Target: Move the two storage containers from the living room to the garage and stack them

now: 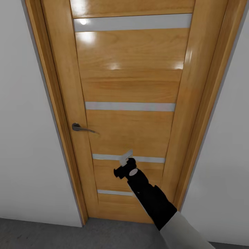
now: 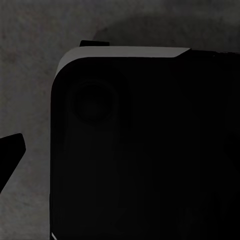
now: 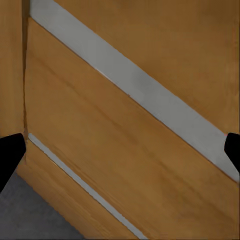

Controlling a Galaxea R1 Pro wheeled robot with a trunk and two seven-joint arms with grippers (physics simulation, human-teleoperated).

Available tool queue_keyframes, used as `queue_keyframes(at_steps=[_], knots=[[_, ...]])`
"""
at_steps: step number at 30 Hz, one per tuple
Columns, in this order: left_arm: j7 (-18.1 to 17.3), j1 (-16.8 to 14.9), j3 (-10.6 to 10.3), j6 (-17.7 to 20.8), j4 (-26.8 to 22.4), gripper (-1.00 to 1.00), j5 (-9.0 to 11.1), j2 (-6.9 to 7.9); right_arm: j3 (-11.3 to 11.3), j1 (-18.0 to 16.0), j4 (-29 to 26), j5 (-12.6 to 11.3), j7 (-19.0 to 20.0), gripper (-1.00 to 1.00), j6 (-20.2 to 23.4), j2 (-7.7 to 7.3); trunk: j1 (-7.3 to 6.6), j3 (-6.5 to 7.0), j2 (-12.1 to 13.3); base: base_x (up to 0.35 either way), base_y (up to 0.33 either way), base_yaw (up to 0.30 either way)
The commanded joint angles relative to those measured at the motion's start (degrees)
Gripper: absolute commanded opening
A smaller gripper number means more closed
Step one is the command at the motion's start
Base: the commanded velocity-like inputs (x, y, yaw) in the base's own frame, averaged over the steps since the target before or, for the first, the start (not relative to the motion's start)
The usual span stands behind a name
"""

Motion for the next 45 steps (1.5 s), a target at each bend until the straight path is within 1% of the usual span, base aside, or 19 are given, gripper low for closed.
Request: queue_keyframes(at_steps=[1,2,4,7,9,10,11,13,15,16,19,20,21,24,28,39,43,44,45], knots=[[-0.02,-0.02,0.09,-0.15,0.01,1.00,0.31,-0.01,0.28,-0.68,-0.03,0.30,0.07,1.00,0.12,0.00,0.00,-0.06,-0.03,0.000,0.000,0.000],[-0.02,-0.02,0.09,-0.15,0.01,1.00,0.31,-0.01,0.69,-1.94,0.03,0.24,0.17,1.00,-0.24,0.00,0.00,-0.06,-0.03,0.000,0.000,0.000],[-0.02,-0.02,0.09,-0.15,0.01,1.00,0.31,-0.01,1.10,-3.21,0.18,0.20,0.22,1.00,-0.65,0.00,0.00,-0.06,-0.03,0.000,0.000,0.000],[-0.02,-0.02,0.09,-0.15,0.01,1.00,0.31,-0.01,1.91,-6.16,1.40,0.14,0.25,1.00,-2.07,0.00,0.00,-0.06,-0.03,0.000,0.000,0.000],[-0.02,-0.02,0.09,-0.15,0.01,1.00,0.31,-0.01,2.10,-7.40,2.27,0.13,0.23,1.00,-2.93,0.00,0.00,-0.06,-0.03,0.000,0.000,0.000],[-0.02,-0.02,0.09,-0.15,-0.01,1.00,0.31,-0.01,2.22,-8.72,3.48,0.13,0.21,1.00,-3.94,0.00,0.00,-0.06,-0.03,0.000,0.000,0.000],[-0.02,-0.02,0.09,-0.15,-0.03,1.00,0.31,-0.05,2.37,-12.14,7.15,0.10,0.11,1.00,-6.65,0.00,0.00,-0.06,-0.03,0.000,0.000,0.000],[-0.02,-0.02,0.09,-0.15,-0.05,1.00,0.30,-0.07,2.40,-13.49,8.73,-0.31,0.07,1.00,-8.03,0.00,0.00,-0.06,-0.03,0.000,0.000,0.000],[-0.02,-0.02,0.09,-0.15,-0.06,1.00,0.27,-0.08,2.41,-13.99,9.34,-1.02,-0.03,1.00,-8.78,0.00,0.00,-0.06,-0.03,0.000,0.000,0.000],[-0.02,-0.02,0.07,-0.15,-0.07,1.00,0.26,-0.07,2.44,-14.32,9.76,-1.90,-0.16,1.00,-9.56,0.00,0.00,-0.06,-0.03,0.000,0.000,0.000],[-0.05,-0.02,0.02,-0.15,-0.04,1.00,0.28,-0.04,2.48,-14.60,10.34,-2.96,-0.35,1.00,-11.12,0.00,0.00,-0.06,-0.03,0.002,0.000,0.000],[-0.07,-0.02,0.01,-0.12,-0.04,1.00,0.30,-0.03,2.50,-14.71,10.87,-3.34,-0.44,1.00,-12.44,0.00,0.00,-0.06,-0.03,0.031,0.000,0.000],[-0.08,-0.02,0.01,-0.11,-0.05,1.00,0.30,-0.03,2.50,-14.75,11.20,-3.44,-0.50,1.00,-13.17,0.00,0.00,-0.06,-0.03,0.049,0.000,0.000],[-0.10,-0.02,-0.06,0.03,-0.02,1.00,0.31,-0.01,2.52,-14.87,14.42,-3.49,-1.03,1.00,-17.85,0.00,0.00,-0.06,-0.03,0.151,0.000,0.000],[-0.10,-0.02,-0.08,0.16,-0.04,1.00,0.31,-0.01,2.52,-14.89,16.18,-3.33,-1.47,1.00,-20.02,0.00,0.00,-0.06,-0.03,0.263,0.000,0.000],[-0.10,-0.02,-0.09,0.20,0.00,1.00,0.31,-0.01,2.51,-14.90,16.11,-2.96,-1.92,1.00,-20.99,0.00,0.00,-0.06,-0.03,0.314,0.000,0.000],[-0.10,-0.02,-0.09,0.19,0.00,1.00,0.31,-0.01,2.52,-14.90,16.21,-2.90,-2.90,1.00,-21.04,0.00,0.00,-0.06,-0.03,0.320,0.000,0.000],[-0.10,-0.02,-0.05,0.20,0.00,1.00,0.31,-0.01,2.52,-14.90,16.53,-2.68,-3.89,1.00,-21.09,0.00,0.00,-0.06,-0.03,0.321,0.000,0.000],[-0.10,-0.02,-0.03,0.20,0.00,1.00,0.31,-0.01,2.51,-14.90,16.68,-1.88,-4.92,1.00,-21.12,0.00,0.00,-0.06,-0.03,0.321,0.000,0.000]])
